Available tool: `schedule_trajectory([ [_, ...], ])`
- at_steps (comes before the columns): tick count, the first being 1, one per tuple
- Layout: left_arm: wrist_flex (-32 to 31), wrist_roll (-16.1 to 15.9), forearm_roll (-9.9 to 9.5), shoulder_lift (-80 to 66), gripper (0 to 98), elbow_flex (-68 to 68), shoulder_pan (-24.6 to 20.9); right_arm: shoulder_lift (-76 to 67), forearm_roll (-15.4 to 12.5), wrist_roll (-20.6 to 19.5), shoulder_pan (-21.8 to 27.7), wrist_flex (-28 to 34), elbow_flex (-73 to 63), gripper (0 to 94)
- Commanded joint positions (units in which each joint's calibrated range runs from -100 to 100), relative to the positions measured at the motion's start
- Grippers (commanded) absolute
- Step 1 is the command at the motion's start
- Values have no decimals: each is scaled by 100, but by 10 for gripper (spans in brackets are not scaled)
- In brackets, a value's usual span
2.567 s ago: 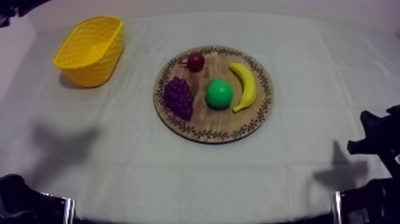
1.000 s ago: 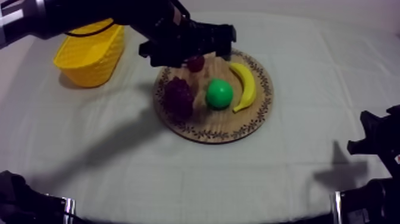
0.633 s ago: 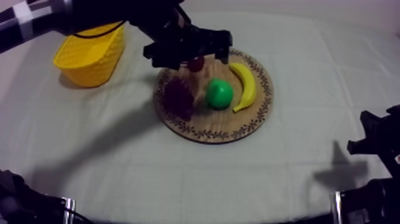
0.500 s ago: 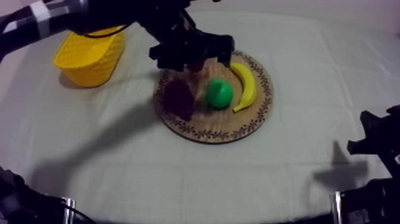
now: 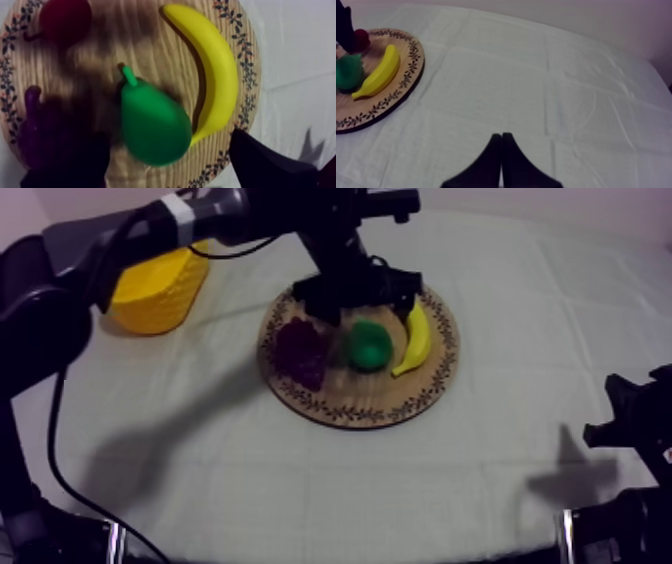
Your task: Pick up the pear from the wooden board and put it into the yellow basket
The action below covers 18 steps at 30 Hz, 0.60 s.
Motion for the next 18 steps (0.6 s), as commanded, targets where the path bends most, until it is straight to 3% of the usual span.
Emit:
schedule_trajectory([
  [1, 263, 45, 24, 270, 855, -417, -5, -2, -2, 2, 0, 1, 4, 3],
  [9, 771, 254, 79, 719, 815, -758, -61, -2, -2, 0, 0, 1, 4, 3],
  [18, 1373, 490, 43, 972, 646, -905, 13, -2, -2, 1, 0, 1, 4, 3],
])
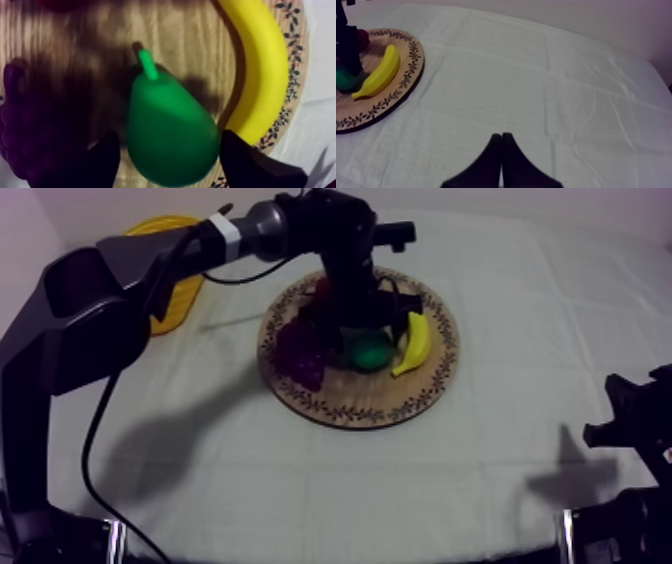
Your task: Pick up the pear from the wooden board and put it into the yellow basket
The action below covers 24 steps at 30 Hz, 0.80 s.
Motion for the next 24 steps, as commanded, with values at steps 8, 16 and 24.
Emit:
schedule_trajectory([
  [8, 123, 81, -111, -42, 556, 9, 67, -2, -2, 1, 0, 1, 4, 3],
  [16, 734, 512, -657, -1240, 549, -48, 181, -2, -2, 2, 0, 1, 4, 3],
  [24, 896, 734, -1016, -3103, 572, 693, -318, -2, -2, 2, 0, 1, 4, 3],
])
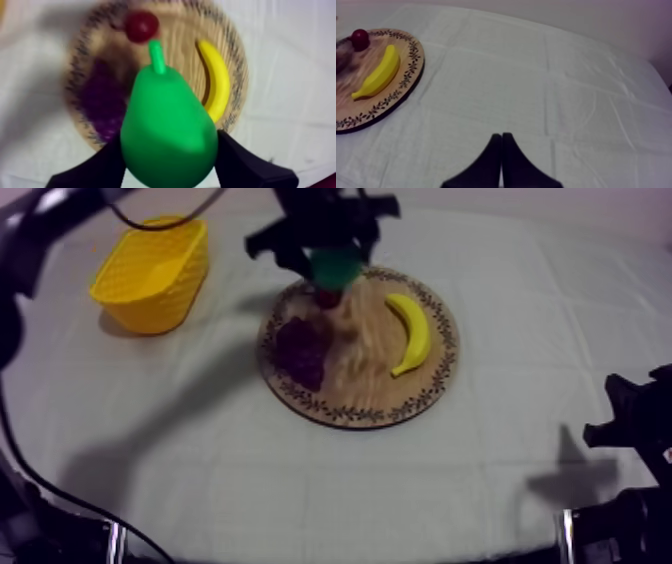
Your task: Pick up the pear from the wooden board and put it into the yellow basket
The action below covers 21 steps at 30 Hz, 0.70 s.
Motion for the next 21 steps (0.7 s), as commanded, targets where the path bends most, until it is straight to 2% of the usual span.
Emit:
schedule_trajectory([
  [1, 1, 14, -66, -867, 574, 406, -271, -2, -2, 2, 0, 1, 4, 3],
  [12, -166, -156, -266, -1938, 581, 2119, -1653, -2, -2, 2, 0, 1, 4, 3],
  [16, -296, -266, -289, -1870, 586, 2269, -1975, -2, -2, 2, 0, 1, 4, 3],
  [21, -467, -404, -219, -1504, 592, 2144, -2256, -2, -2, 2, 0, 1, 4, 3],
])
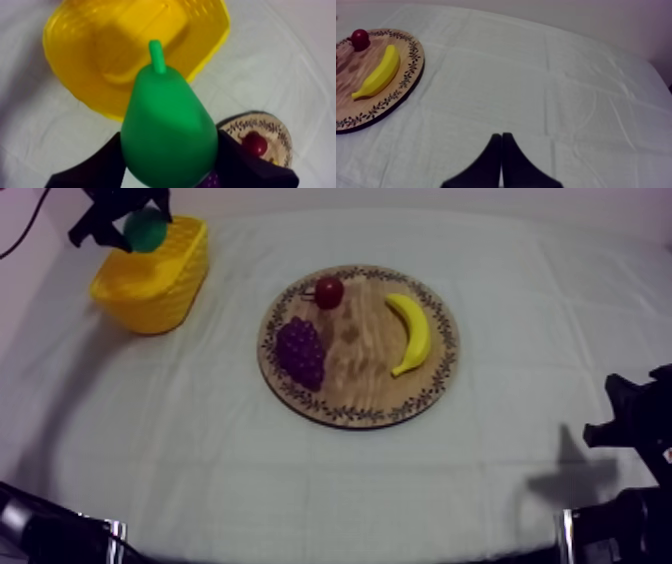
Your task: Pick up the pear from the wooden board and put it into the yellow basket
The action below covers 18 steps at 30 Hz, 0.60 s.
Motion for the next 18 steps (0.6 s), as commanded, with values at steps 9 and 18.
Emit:
schedule_trajectory([
  [9, -257, -297, 167, 1367, 603, -785, -427, -2, -2, 2, 0, 1, 4, 3],
  [18, -799, -507, 374, 2312, 617, -796, -603, -2, -2, 2, 0, 1, 4, 3],
])
